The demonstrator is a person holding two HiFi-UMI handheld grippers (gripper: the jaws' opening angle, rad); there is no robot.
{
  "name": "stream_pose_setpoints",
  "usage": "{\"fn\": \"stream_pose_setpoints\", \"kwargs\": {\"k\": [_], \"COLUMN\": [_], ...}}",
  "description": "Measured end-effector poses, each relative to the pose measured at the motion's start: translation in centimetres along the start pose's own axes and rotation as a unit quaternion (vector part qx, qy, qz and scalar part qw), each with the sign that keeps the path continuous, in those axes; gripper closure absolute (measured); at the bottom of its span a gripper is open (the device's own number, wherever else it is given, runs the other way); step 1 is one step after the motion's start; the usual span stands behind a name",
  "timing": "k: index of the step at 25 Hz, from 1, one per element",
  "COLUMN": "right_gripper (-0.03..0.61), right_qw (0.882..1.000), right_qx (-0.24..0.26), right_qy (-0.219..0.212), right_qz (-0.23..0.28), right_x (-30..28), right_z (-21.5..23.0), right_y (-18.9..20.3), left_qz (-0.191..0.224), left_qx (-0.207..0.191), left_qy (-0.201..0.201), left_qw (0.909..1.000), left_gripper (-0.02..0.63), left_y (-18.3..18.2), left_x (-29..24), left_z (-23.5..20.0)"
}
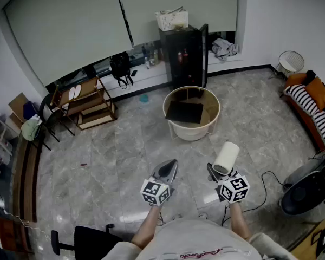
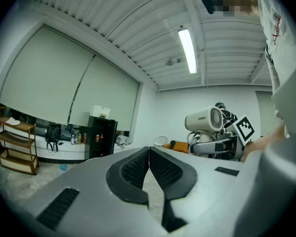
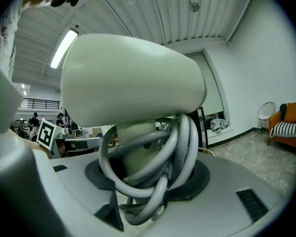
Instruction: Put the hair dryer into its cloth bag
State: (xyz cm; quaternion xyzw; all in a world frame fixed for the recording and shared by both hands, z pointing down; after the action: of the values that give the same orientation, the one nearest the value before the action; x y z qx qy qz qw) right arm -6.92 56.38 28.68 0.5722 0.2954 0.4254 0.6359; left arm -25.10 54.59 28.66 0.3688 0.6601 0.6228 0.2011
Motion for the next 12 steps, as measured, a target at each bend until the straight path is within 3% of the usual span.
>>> {"fn": "stream_pose_setpoints", "kwargs": {"k": [12], "right_gripper": [0.322], "right_qw": [1.000], "right_qx": [0.002], "right_qy": [-0.006], "right_qz": [-0.004], "right_x": [1.1], "right_z": [2.4], "right_y": [-0.3], "left_qz": [0.000], "left_qx": [-0.003], "left_qy": [-0.005], "left_qw": [1.0000], "left_gripper": [0.583], "left_y": [0.4], "left_x": [-2.0], "left_z": [1.8]}}
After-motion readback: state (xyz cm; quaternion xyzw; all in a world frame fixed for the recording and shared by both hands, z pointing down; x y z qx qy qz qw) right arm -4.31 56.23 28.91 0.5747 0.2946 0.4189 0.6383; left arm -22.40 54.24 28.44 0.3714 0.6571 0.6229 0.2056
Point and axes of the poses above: the fingertips, and each gripper's own axes: x backward along the fingers, z to its right, y out of its underside, the point moved 2 cm from there along x, backward along the fingers, and after that the axes turned 14 degrees about z, right-handed, at the moved point
